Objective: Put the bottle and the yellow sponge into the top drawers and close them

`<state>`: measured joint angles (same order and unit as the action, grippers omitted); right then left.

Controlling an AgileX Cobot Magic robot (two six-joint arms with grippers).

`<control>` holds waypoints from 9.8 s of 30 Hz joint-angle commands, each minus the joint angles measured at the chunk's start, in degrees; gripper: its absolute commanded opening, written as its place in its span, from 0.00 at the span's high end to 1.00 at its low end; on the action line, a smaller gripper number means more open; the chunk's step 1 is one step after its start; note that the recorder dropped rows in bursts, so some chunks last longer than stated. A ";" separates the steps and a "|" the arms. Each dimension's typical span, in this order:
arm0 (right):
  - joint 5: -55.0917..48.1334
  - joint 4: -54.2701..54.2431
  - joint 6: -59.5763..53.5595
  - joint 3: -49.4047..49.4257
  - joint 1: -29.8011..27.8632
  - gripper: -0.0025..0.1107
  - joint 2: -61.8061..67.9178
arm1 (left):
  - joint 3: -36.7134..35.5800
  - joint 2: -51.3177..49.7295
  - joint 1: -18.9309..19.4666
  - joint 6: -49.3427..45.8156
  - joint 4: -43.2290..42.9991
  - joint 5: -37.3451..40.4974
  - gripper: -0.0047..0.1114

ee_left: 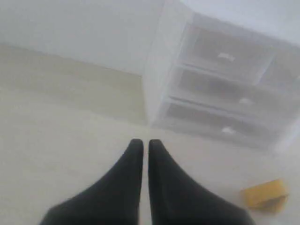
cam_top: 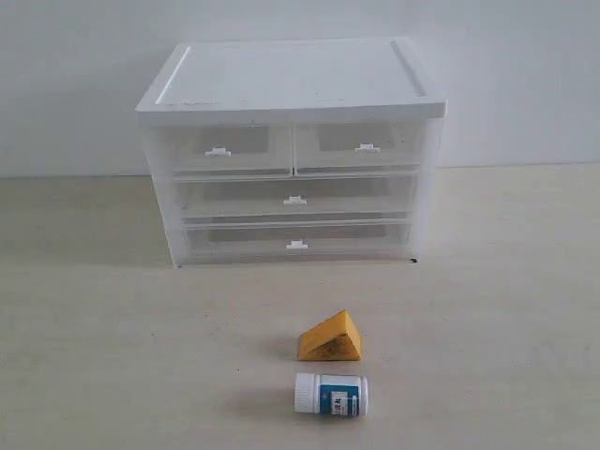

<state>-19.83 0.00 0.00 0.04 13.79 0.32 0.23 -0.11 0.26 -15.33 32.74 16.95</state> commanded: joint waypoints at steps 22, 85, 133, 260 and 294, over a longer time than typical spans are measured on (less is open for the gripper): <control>0.23 0.59 -0.32 -0.04 -0.06 0.98 -0.32 | 3.84 0.11 -0.22 -10.96 47.30 0.39 0.93; 38.44 -5.54 25.69 -0.04 -0.09 0.98 -0.32 | 57.00 -108.15 -3.55 -56.21 67.20 53.02 0.46; 89.79 28.89 93.46 -39.94 -0.76 0.60 107.59 | 59.31 -108.25 -3.32 -59.71 67.20 47.73 0.46; 89.79 40.41 84.99 -31.37 -0.62 0.98 101.33 | 81.16 -123.19 -3.09 -50.63 58.91 35.03 0.46; 74.31 71.30 64.88 -31.37 -0.62 0.49 101.33 | 81.16 -123.19 -3.09 -50.63 57.45 35.04 0.46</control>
<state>55.74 64.10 69.21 -31.54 13.10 102.53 80.92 -122.62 -3.25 -63.72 91.46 61.39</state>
